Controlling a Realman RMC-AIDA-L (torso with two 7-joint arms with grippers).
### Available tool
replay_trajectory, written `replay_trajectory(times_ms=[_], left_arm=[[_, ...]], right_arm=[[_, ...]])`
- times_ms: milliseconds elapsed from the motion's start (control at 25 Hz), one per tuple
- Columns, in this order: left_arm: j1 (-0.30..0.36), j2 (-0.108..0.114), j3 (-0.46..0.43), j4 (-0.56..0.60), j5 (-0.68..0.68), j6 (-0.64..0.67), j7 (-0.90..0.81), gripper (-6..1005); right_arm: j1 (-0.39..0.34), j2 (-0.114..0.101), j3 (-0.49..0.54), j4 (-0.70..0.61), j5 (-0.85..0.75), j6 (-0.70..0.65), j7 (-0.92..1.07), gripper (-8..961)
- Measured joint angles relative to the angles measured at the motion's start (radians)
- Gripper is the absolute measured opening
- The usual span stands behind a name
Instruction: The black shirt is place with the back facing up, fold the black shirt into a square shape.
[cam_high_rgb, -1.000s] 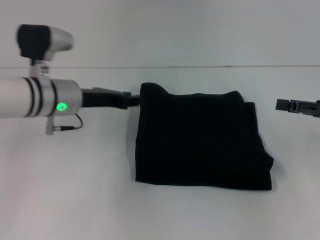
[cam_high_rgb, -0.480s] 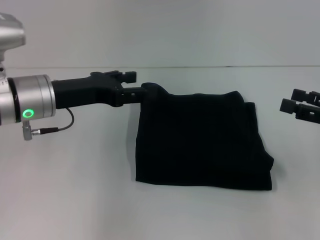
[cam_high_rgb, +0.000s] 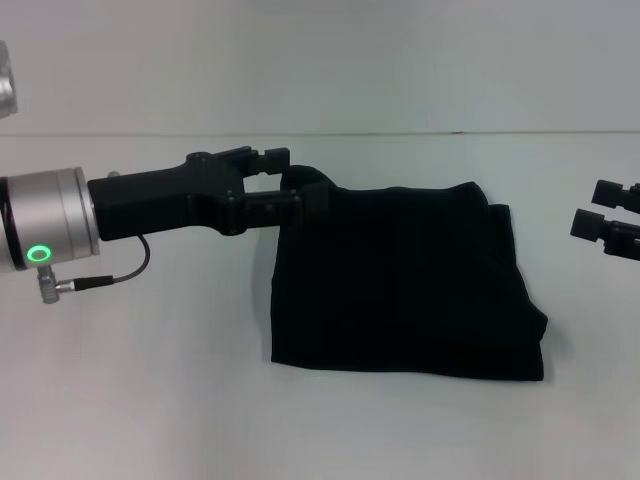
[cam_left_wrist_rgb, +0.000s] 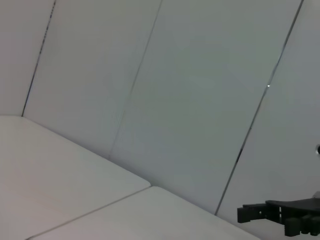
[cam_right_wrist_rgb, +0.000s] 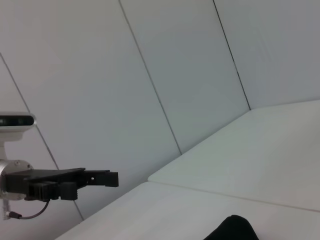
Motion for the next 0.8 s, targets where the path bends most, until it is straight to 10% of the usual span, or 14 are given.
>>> replay_trajectory(times_ms=[800], left_arm=[[-0.059, 0.011, 0.061, -0.005, 0.175, -0.003, 0.062, 877]], right_arm=[[0.049, -0.014, -0.017, -0.082, -0.195, 0.003, 0.160, 926]])
